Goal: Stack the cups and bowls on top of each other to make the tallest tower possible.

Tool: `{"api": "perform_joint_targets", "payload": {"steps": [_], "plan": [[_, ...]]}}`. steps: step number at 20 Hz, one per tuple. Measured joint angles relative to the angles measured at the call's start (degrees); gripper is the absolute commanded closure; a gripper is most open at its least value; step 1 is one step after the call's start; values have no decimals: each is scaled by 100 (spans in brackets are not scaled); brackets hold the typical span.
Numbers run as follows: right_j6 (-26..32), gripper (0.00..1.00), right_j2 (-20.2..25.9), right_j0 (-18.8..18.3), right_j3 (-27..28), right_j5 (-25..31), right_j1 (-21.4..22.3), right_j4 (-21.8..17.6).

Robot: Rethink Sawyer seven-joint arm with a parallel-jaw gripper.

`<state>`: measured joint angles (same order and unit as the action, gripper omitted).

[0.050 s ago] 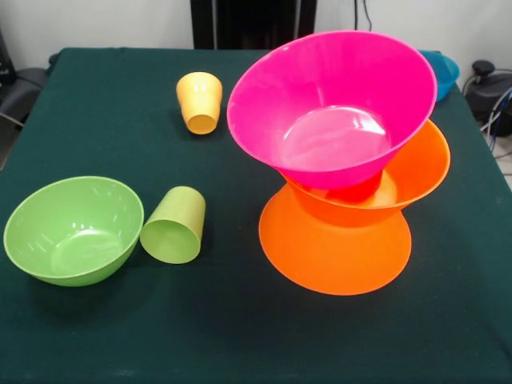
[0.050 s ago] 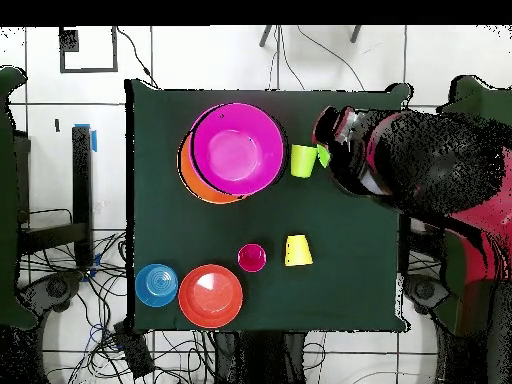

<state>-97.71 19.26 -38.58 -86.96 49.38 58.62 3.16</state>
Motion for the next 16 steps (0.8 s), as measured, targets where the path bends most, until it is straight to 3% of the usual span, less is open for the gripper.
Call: {"api": "perform_joint_targets", "payload": {"steps": [11, 16], "plan": [[0, 100, 148, -28, 0, 20, 4, -34], [0, 100, 219, -28, 33, 470, 89, -65]]}}
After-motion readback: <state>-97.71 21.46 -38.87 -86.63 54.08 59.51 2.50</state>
